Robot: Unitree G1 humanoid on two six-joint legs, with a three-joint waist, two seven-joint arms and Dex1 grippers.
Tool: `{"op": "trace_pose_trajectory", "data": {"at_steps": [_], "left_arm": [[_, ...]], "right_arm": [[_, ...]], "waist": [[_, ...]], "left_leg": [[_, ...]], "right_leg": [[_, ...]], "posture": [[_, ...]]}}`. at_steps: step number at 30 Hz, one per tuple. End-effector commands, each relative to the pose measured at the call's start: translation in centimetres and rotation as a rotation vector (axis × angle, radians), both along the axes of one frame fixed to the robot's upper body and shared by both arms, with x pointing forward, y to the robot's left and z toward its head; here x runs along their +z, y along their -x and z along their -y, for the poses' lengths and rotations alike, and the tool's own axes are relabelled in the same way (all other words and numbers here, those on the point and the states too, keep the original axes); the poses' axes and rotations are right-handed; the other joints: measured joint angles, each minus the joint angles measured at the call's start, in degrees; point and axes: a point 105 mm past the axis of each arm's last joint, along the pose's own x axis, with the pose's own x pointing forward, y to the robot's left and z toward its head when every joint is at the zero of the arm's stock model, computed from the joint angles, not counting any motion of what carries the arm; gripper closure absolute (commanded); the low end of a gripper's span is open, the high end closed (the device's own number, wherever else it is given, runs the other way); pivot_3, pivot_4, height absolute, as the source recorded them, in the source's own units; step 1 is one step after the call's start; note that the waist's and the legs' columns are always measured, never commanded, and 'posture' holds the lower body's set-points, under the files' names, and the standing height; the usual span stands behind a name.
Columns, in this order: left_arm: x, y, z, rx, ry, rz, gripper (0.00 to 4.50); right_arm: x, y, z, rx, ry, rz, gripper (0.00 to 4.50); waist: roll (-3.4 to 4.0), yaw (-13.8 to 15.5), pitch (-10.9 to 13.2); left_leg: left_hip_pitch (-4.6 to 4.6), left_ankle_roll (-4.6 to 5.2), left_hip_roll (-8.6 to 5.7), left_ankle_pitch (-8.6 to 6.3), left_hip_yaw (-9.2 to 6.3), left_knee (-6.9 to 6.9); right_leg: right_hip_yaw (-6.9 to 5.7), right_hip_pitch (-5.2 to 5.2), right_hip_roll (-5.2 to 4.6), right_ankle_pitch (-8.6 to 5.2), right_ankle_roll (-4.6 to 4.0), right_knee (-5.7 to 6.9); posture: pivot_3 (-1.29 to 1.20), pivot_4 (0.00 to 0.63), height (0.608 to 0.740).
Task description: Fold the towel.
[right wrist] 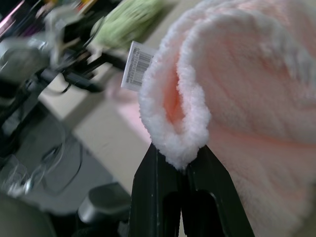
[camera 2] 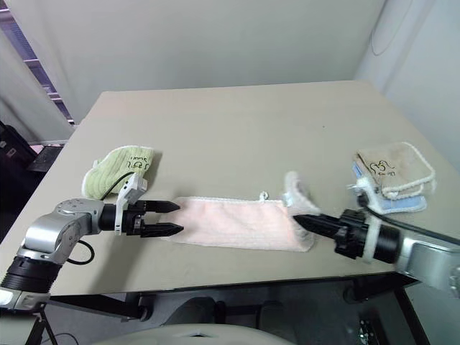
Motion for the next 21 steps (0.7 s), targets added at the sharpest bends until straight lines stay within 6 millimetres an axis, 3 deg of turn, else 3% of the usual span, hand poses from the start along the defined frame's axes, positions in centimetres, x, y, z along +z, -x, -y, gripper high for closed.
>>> {"op": "trace_pose_trajectory", "data": {"at_steps": [1, 5, 11, 14, 21], "left_arm": [[0.7, -0.3, -0.1, -0.007, 0.004, 0.036, 0.07], [0.8, -0.5, -0.1, -0.005, 0.013, 0.041, 0.07], [0.8, -0.5, -0.5, 0.001, 0.005, 0.047, 0.07], [0.7, -0.5, -0.6, 0.002, 0.002, 0.047, 0.07], [1.5, -0.7, -0.6, -0.004, 0.027, 0.046, 0.07]], "right_arm": [[-1.9, -0.6, -2.4, 0.054, 0.031, -0.026, 4.47], [-5.5, -1.3, -4.0, 0.068, 0.106, -0.118, 4.47], [-7.1, -2.8, -4.4, -0.002, 0.120, -0.137, 4.47], [-6.9, -2.3, -4.8, 0.036, 0.112, -0.122, 3.83], [-4.8, -1.8, -5.8, 0.101, 0.026, -0.026, 1.33]], "waist": [[-0.02, 0.1, 0.0], [-0.06, 0.4, 0.0], [-0.06, 0.2, 0.0], [-0.07, 0.3, 0.0], [-0.07, 0.2, 0.0]], "left_leg": [[0.00, 0.00, 0.00, 0.00, 0.00, -0.01], [-0.02, 0.01, -0.01, 0.00, -0.01, -0.03], [-0.04, 0.02, -0.04, -0.01, -0.01, 0.00], [-0.01, 0.02, -0.04, -0.01, 0.00, 0.02], [0.00, 0.02, -0.04, 0.00, 0.00, 0.04]], "right_leg": [[0.00, -0.01, 0.00, 0.00, 0.00, 0.00], [-0.01, -0.08, 0.00, 0.01, 0.00, -0.02], [-0.01, -0.12, 0.00, 0.07, 0.09, -0.01], [-0.01, -0.09, 0.02, 0.10, 0.11, 0.00], [-0.01, -0.09, 0.04, 0.16, 0.21, 0.01]], "posture": [[0.00, 0.000, 0.740], [0.00, 0.000, 0.740], [0.00, 0.000, 0.740], [0.00, 0.000, 0.740], [0.00, 0.000, 0.740]]}}
